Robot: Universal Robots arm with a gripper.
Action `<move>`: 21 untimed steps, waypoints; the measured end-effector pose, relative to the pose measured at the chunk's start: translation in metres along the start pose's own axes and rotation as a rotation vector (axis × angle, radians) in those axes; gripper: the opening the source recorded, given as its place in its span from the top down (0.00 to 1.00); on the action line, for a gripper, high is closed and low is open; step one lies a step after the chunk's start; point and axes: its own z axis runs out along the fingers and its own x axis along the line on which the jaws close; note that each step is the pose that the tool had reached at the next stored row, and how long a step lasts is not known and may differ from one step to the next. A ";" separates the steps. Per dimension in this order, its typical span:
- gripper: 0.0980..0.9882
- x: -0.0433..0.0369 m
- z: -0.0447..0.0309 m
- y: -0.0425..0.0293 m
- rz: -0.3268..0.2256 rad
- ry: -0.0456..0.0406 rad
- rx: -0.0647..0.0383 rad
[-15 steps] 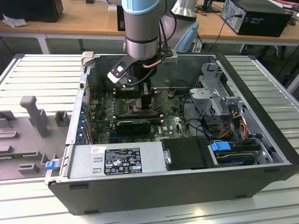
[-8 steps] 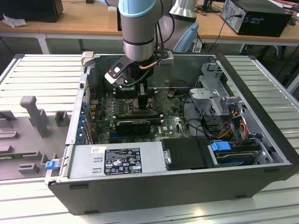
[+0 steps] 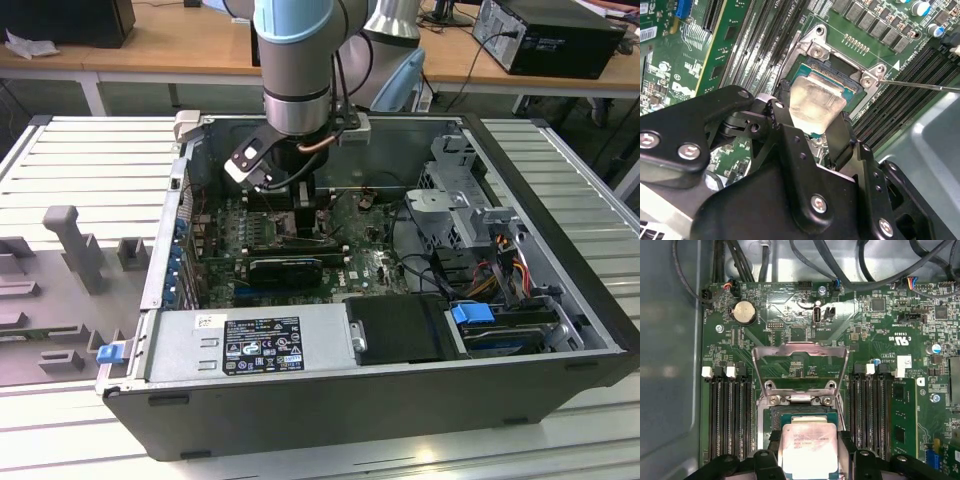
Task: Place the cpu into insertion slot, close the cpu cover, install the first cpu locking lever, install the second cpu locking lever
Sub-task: 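Place the cpu into insertion slot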
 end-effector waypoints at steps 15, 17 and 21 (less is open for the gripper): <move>0.52 0.0046 0.0113 -0.0007 0.008 -0.0005 0.000; 0.52 0.0046 0.0113 -0.0007 0.008 -0.0010 0.000; 0.50 0.0046 0.0115 -0.0008 0.008 -0.0021 0.000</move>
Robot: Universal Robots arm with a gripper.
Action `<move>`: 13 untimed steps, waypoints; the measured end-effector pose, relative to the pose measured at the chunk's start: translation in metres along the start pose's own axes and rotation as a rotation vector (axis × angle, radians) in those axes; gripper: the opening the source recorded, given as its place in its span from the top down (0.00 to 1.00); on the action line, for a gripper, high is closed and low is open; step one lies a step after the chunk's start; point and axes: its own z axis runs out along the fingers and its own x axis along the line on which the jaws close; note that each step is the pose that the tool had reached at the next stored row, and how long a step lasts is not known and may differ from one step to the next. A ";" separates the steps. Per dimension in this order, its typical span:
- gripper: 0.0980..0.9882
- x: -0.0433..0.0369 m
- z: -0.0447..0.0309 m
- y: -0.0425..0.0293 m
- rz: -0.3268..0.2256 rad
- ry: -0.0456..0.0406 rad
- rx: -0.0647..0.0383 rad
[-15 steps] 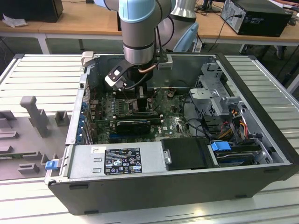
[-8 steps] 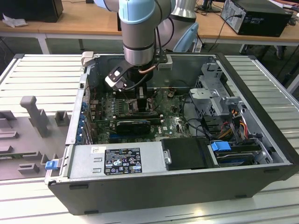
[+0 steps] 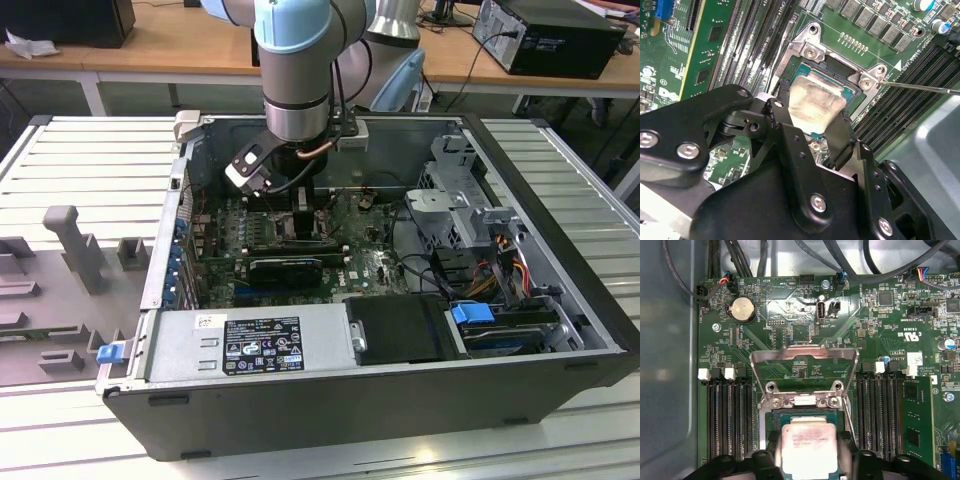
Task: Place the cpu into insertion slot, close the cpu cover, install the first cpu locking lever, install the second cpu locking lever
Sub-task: 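Place the cpu into insertion slot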
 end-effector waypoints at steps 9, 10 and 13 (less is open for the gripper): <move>0.43 0.0035 0.0010 -0.0002 0.001 0.0120 0.000; 0.43 0.0035 0.0008 -0.0002 0.001 0.0121 0.000; 0.43 0.0026 -0.0148 0.0010 -0.001 -0.0084 0.000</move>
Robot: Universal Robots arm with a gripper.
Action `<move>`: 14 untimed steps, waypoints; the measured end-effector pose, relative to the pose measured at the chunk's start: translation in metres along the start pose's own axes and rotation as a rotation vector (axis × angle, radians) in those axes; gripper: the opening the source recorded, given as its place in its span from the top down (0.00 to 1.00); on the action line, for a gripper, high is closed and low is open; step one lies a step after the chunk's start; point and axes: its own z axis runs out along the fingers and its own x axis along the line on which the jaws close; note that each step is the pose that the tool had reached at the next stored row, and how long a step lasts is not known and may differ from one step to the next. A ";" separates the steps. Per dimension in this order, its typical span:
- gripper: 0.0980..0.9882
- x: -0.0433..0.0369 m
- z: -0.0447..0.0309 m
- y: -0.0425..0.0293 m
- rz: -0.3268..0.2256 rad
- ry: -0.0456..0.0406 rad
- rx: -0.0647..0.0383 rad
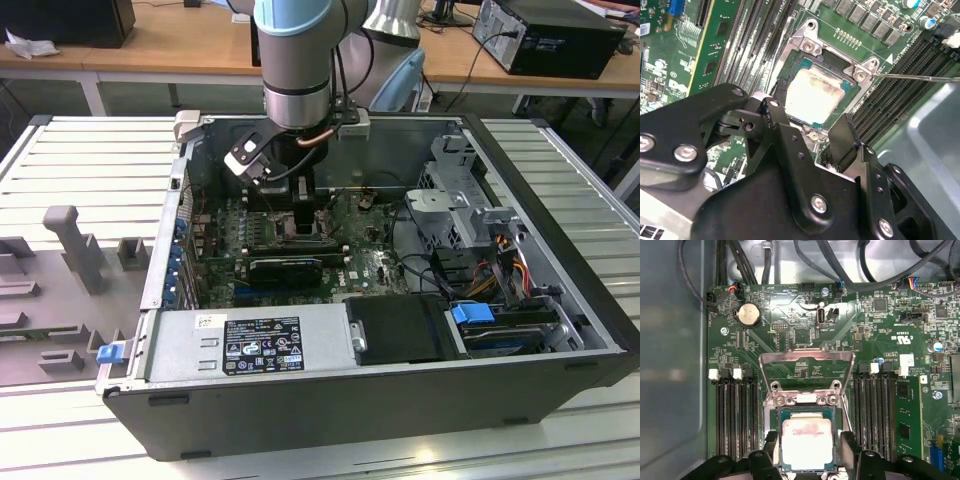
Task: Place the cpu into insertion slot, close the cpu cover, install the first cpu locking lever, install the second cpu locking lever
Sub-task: 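Place the cpu into insertion slot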
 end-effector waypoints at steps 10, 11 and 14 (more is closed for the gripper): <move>0.93 -0.0046 0.0000 0.0002 0.000 -0.0002 0.000; 0.99 -0.0047 -0.0006 0.0002 0.000 -0.0003 0.000; 0.99 -0.0046 -0.0024 0.0004 0.000 -0.0002 0.000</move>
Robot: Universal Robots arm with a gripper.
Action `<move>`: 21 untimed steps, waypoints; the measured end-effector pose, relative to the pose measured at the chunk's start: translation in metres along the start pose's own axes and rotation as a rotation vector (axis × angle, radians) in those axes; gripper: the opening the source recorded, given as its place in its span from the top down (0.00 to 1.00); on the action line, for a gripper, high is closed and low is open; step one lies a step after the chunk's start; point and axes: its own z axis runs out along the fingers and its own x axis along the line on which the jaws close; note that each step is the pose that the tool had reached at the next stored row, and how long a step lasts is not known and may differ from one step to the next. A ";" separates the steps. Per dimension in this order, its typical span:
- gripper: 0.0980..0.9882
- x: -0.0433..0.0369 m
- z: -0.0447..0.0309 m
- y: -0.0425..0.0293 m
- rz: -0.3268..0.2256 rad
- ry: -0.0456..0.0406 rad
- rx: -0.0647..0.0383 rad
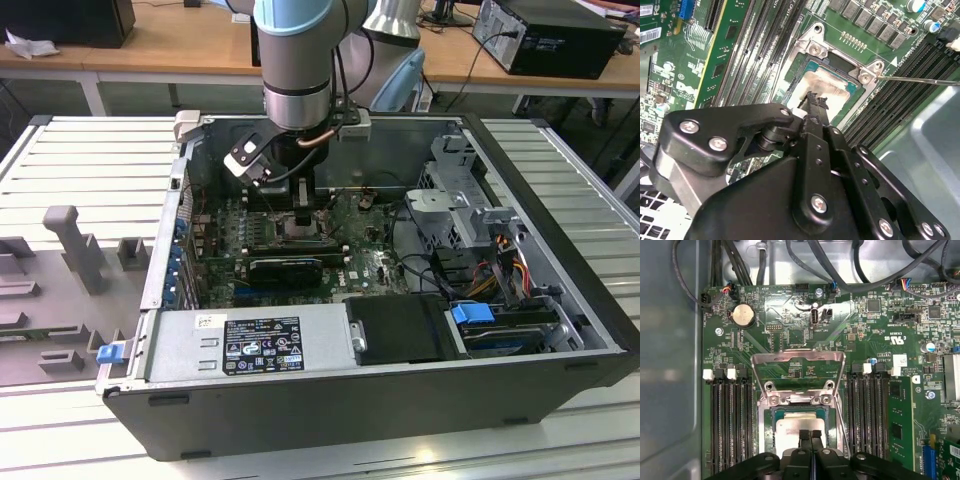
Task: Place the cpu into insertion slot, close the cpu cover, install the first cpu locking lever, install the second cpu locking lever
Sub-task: 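Place the cpu into insertion slot, then close the cpu cover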
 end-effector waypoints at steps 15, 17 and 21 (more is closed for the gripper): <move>0.99 0.0002 -0.0056 0.0064 0.000 0.0000 0.000; 0.99 0.0002 -0.0058 0.0064 0.000 0.0001 0.000; 0.99 0.0002 -0.0116 0.0069 0.000 0.0001 0.000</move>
